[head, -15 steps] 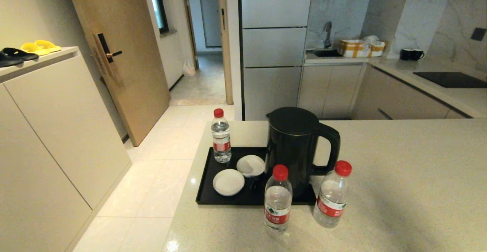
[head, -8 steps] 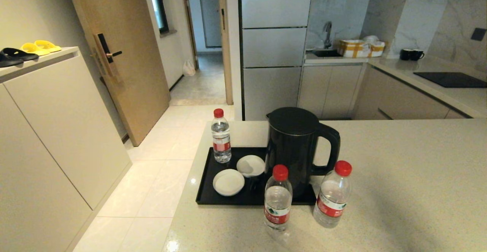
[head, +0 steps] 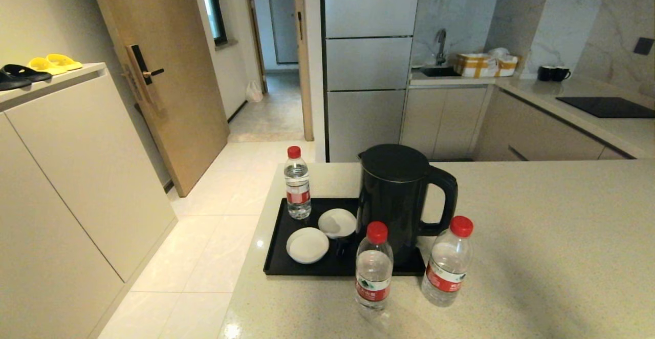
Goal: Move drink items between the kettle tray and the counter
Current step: Return the bottled water to its original position
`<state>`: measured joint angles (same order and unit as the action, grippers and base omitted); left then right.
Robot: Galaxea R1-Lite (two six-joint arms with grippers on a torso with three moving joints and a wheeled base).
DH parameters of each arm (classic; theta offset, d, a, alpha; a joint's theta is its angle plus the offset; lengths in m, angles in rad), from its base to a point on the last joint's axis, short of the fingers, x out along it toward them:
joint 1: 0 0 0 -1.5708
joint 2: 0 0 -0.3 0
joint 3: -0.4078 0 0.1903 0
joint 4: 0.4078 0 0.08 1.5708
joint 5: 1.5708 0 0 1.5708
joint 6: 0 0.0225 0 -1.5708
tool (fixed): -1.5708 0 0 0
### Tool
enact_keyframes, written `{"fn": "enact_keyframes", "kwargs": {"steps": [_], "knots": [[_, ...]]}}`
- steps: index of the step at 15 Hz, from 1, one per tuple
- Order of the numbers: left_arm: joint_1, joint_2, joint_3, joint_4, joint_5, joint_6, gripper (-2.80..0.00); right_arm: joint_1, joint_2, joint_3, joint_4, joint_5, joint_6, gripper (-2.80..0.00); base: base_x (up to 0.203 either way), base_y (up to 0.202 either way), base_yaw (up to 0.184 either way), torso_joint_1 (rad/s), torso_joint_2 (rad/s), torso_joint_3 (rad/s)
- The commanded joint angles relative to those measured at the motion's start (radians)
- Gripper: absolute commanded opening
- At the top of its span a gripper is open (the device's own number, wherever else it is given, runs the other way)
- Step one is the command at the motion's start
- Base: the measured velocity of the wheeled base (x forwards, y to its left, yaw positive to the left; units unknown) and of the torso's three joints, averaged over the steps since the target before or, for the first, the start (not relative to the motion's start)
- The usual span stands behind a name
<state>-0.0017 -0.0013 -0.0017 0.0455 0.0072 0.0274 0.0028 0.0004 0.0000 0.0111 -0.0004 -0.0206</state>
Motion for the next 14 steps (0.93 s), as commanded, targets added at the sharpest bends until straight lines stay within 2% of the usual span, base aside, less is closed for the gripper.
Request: {"fn": "enact_keyframes", "kwargs": {"steps": [1, 6, 8, 10, 12, 14], "knots": [[0.000, 0.001, 0.000, 0.000, 0.000, 0.000, -2.80, 0.000, 0.000, 0.000, 0.000, 0.000, -0.001, -2.80, 0.000, 0.000, 0.000, 0.000, 0.00, 0.000], [0.000, 0.001, 0.000, 0.000, 0.000, 0.000, -2.80, 0.000, 0.001, -0.026, 0.005, -0.003, 0.011, -2.80, 0.000, 0.000, 0.000, 0.000, 0.00, 0.000], [0.000, 0.001, 0.000, 0.000, 0.000, 0.000, -2.80, 0.000, 0.048, -0.169, 0.063, -0.001, 0.021, -2.80, 0.000, 0.000, 0.000, 0.000, 0.00, 0.000], [0.000, 0.001, 0.000, 0.000, 0.000, 0.000, -2.80, 0.000, 0.133, -0.348, 0.169, 0.007, 0.059, -2.80, 0.000, 0.000, 0.000, 0.000, 0.00, 0.000], [0.000, 0.001, 0.000, 0.000, 0.000, 0.000, -2.80, 0.000, 0.254, -0.527, 0.350, 0.013, 0.088, -2.80, 0.000, 0.000, 0.000, 0.000, 0.00, 0.000], [0.000, 0.000, 0.000, 0.000, 0.000, 0.000, -2.80, 0.001, 0.383, -0.645, 0.539, 0.033, 0.100, -2.80, 0.000, 0.000, 0.000, 0.000, 0.00, 0.000]]}}
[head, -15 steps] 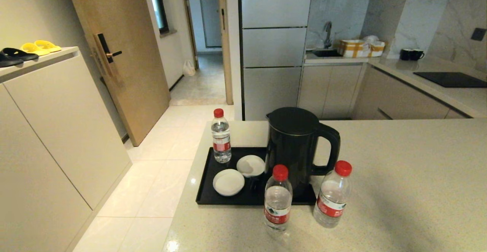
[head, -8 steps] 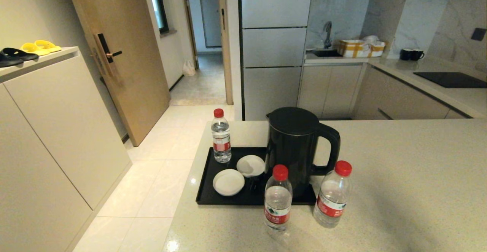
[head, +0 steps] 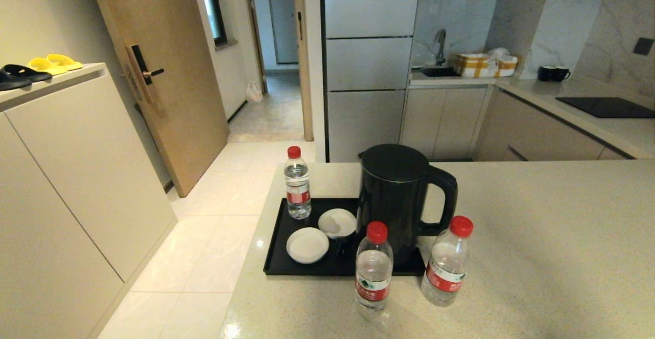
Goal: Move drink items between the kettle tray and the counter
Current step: Return the bottled water to its original position
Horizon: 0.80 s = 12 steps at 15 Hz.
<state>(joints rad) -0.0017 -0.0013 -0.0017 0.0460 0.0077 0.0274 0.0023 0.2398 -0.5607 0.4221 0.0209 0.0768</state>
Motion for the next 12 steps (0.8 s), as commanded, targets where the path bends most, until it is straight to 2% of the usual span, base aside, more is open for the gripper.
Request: {"fn": "enact_keyframes", "kwargs": {"steps": [1, 4, 6, 8, 11, 12], "knots": [[0.000, 0.001, 0.000, 0.000, 0.000, 0.000, -2.80, 0.002, 0.194, -0.104, 0.161, 0.070, 0.005, -2.80, 0.000, 0.000, 0.000, 0.000, 0.00, 0.000], [0.000, 0.001, 0.000, 0.000, 0.000, 0.000, -2.80, 0.003, 0.298, -0.098, 0.176, 0.319, -0.011, -2.80, 0.000, 0.000, 0.000, 0.000, 0.00, 0.000], [0.000, 0.001, 0.000, 0.000, -0.001, 0.000, -2.80, 0.004, 0.383, -0.067, 0.148, 0.406, -0.042, -2.80, 0.000, 0.000, 0.000, 0.000, 0.00, 0.000], [0.000, 0.001, 0.000, 0.000, 0.000, 0.000, -2.80, 0.011, 0.491, 0.014, 0.008, 0.440, -0.081, -2.80, 0.000, 0.000, 0.000, 0.000, 0.00, 0.000], [0.000, 0.001, 0.000, 0.000, 0.000, 0.002, -2.80, 0.031, 0.621, 0.179, -0.302, 0.448, -0.149, -2.80, 0.000, 0.000, 0.000, 0.000, 0.00, 0.000], [0.000, 0.001, 0.000, 0.000, 0.000, 0.000, -2.80, 0.060, 0.655, 0.201, -0.346, 0.448, -0.172, -2.80, 0.000, 0.000, 0.000, 0.000, 0.00, 0.000]]}}
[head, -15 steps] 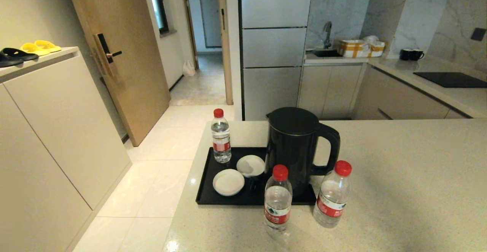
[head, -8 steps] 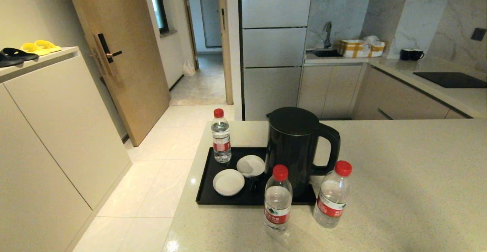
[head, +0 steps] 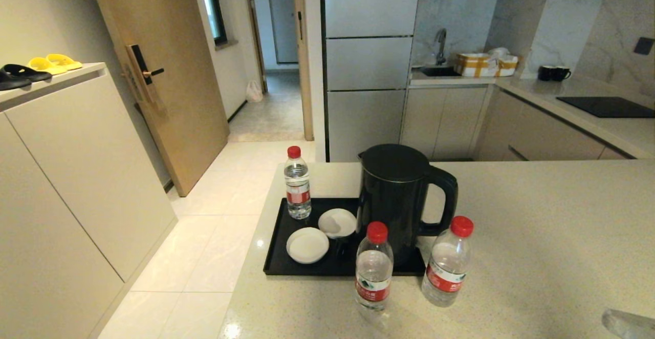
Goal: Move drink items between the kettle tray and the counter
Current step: Return the bottled water to its original position
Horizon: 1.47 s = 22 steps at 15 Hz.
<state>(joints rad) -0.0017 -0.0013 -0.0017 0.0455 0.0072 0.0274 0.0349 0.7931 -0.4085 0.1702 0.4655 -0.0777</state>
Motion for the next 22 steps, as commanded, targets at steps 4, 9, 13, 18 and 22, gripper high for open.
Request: {"fn": "enact_keyframes", "kwargs": {"steps": [4, 9, 13, 18, 22], "knots": [[0.000, 0.000, 0.000, 0.000, 0.000, 0.000, -2.80, 0.253, 0.262, 0.062, -0.171, 0.005, -0.028, -2.80, 0.000, 0.000, 0.000, 0.000, 0.00, 0.000], [0.000, 0.001, 0.000, 0.000, 0.000, 0.000, -2.80, 0.392, 0.478, 0.088, -0.476, -0.034, 0.094, -2.80, 0.000, 0.000, 0.000, 0.000, 0.00, 0.000], [0.000, 0.000, 0.000, 0.000, 0.000, 0.000, -2.80, 0.424, 0.634, 0.146, -0.697, -0.121, 0.121, -2.80, 0.000, 0.000, 0.000, 0.000, 0.00, 0.000], [0.000, 0.001, 0.000, 0.000, 0.000, 0.000, -2.80, 0.623, 0.888, 0.165, -0.975, -0.259, 0.142, -2.80, 0.000, 0.000, 0.000, 0.000, 0.00, 0.000], [0.000, 0.001, 0.000, 0.000, 0.000, 0.000, -2.80, 0.727, 0.963, 0.180, -1.147, -0.304, 0.164, -2.80, 0.000, 0.000, 0.000, 0.000, 0.00, 0.000]]}}
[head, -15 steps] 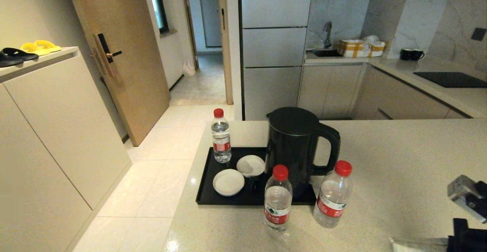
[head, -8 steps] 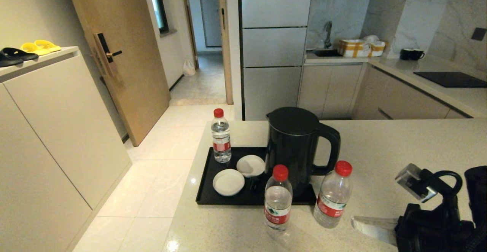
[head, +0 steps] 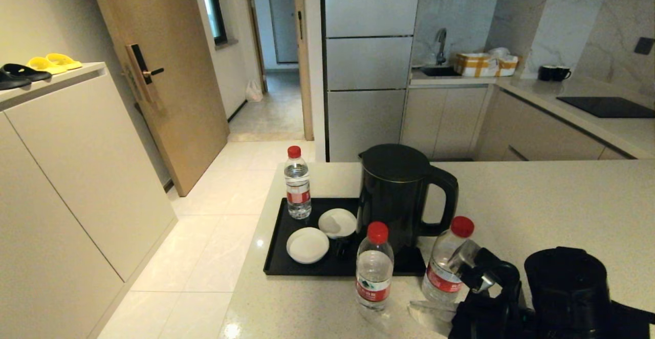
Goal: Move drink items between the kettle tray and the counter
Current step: Return the bottled water to its original position
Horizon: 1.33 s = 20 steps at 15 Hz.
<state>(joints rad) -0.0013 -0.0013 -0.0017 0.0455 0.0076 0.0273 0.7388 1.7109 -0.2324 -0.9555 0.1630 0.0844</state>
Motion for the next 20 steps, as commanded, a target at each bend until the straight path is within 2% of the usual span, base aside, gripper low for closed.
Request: {"fn": "enact_keyframes", "kwargs": {"steps": [1, 3, 4, 9, 11, 12, 13, 20], "knots": [[0.000, 0.001, 0.000, 0.000, 0.000, 0.000, -2.80, 0.031, 0.048, 0.007, -0.032, -0.031, 0.001, -2.80, 0.000, 0.000, 0.000, 0.000, 0.00, 0.000], [0.000, 0.001, 0.000, 0.000, 0.000, 0.000, -2.80, 0.049, 0.084, 0.014, -0.108, -0.112, 0.002, -2.80, 0.000, 0.000, 0.000, 0.000, 0.00, 0.000], [0.000, 0.000, 0.000, 0.000, 0.000, 0.000, -2.80, 0.056, 0.116, 0.037, -0.172, -0.126, -0.001, -2.80, 0.000, 0.000, 0.000, 0.000, 0.00, 0.000], [0.000, 0.001, 0.000, 0.000, 0.000, 0.000, -2.80, 0.069, 0.284, 0.150, -0.483, -0.138, 0.001, -2.80, 0.000, 0.000, 0.000, 0.000, 0.00, 0.000], [0.000, 0.001, 0.000, 0.000, 0.000, 0.000, -2.80, 0.069, 0.312, 0.165, -0.541, -0.149, 0.003, -2.80, 0.000, 0.000, 0.000, 0.000, 0.00, 0.000], [0.000, 0.001, 0.000, 0.000, 0.000, 0.000, -2.80, 0.070, 0.316, 0.162, -0.542, -0.188, 0.004, 0.00, 0.000, 0.000, 0.000, 0.000, 0.00, 0.000], [0.000, 0.001, 0.000, 0.000, 0.000, 0.000, -2.80, 0.071, 0.326, 0.152, -0.549, -0.214, 0.008, 0.00, 0.000, 0.000, 0.000, 0.000, 0.00, 0.000], [0.000, 0.001, 0.000, 0.000, 0.000, 0.000, -2.80, 0.073, 0.311, 0.113, -0.548, -0.215, 0.056, 0.00, 0.000, 0.000, 0.000, 0.000, 0.00, 0.000]]}}
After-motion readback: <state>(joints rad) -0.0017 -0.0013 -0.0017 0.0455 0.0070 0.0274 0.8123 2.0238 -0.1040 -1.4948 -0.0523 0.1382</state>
